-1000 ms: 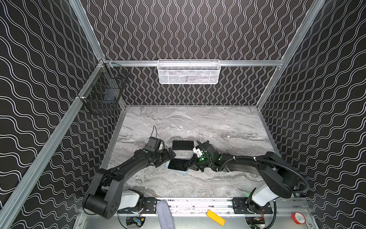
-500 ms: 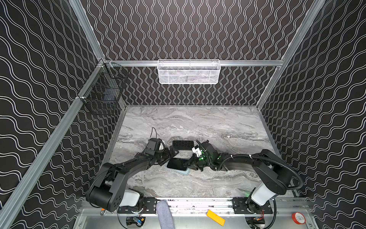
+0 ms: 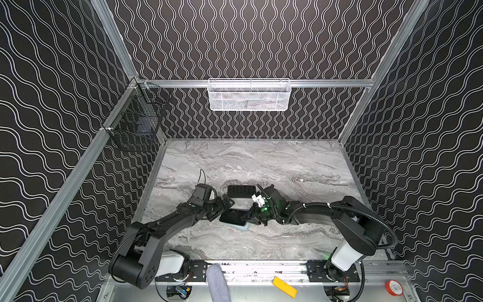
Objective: Put the phone into the phone case
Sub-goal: 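Open the right gripper and lift it off the cased phone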
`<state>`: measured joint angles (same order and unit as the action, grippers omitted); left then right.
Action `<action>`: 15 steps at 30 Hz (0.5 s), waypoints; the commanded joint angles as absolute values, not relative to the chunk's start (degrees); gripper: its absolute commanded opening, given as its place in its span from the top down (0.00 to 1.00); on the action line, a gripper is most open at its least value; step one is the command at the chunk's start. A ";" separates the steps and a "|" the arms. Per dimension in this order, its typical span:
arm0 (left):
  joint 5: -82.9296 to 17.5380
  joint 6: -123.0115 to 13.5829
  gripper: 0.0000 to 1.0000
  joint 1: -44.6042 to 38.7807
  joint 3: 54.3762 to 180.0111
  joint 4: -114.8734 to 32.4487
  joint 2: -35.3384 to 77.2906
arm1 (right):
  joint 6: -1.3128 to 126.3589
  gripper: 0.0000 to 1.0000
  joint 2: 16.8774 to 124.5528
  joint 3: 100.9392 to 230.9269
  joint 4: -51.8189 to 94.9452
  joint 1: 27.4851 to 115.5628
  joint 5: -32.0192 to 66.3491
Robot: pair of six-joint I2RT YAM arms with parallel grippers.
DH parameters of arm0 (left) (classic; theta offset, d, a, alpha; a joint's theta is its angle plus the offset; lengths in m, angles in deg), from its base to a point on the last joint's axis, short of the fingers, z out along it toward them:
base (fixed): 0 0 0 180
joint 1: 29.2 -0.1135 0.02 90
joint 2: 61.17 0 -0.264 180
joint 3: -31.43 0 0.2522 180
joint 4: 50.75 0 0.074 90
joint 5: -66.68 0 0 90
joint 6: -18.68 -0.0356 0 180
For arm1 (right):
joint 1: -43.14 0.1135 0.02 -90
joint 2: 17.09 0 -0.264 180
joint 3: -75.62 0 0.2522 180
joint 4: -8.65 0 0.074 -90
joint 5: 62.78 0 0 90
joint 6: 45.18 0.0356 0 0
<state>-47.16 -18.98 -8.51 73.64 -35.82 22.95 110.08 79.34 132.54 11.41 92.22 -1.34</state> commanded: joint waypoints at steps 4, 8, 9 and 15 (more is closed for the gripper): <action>-49.52 -17.82 0.01 -8.29 74.02 -33.94 22.01 | 107.36 0.62 77.09 133.22 30.33 92.56 6.05; -48.73 -18.11 0.01 -8.28 74.72 -32.54 21.15 | 104.79 0.46 75.01 134.01 34.73 92.54 8.47; -48.64 -18.13 0.01 -8.31 74.94 -32.18 20.99 | 103.77 0.43 74.56 134.65 36.03 92.60 8.95; -47.87 -17.32 0.01 -8.28 74.82 -32.25 20.61 | 97.63 0.17 71.32 139.08 44.48 92.54 13.13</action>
